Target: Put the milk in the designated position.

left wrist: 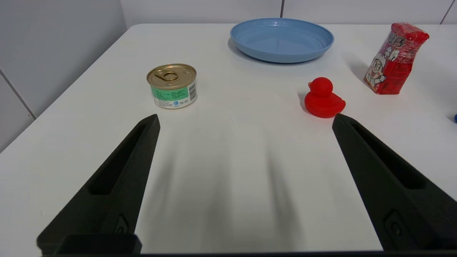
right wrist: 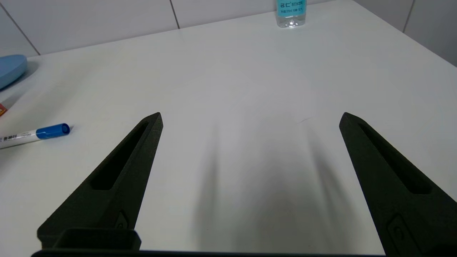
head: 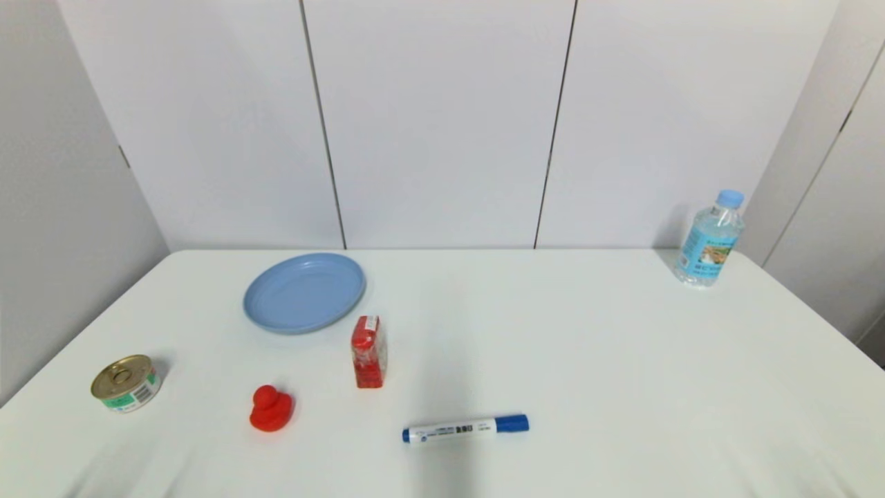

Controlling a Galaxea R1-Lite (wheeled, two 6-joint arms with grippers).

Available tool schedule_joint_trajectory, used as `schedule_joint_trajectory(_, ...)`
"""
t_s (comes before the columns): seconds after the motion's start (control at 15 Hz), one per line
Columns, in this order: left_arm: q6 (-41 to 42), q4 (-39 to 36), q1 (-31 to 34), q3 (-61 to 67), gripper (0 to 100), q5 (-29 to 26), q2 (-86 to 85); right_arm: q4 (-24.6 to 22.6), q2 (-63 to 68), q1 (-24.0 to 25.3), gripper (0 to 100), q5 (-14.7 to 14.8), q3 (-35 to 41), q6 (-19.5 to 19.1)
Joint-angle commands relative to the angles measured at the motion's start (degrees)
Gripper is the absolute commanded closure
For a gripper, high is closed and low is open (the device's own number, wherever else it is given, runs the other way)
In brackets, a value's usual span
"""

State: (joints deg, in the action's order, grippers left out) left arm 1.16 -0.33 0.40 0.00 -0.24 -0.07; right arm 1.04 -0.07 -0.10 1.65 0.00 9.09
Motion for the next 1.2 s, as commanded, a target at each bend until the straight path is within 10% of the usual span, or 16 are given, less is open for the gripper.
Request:
schedule_joint_trajectory(0.07, 0.0, 0.0, 0.0, 0.0, 0, 0.0, 0.0, 0.0, 0.1, 0.0, 0, 0.0, 0.0, 0.0)
schedule_joint_trajectory(0.8, -1.4, 0.4, 0.1, -1.8, 0, 0.1, 5.6, 0.0, 0.1, 0.0, 0, -0.1, 0.0, 0.0)
schedule_joint_trajectory(1.2, 16.2, 0.3, -0.1, -27.0, 0, -23.0, 38.4, 0.0, 0.1, 0.0, 0, -0.1, 0.0, 0.0)
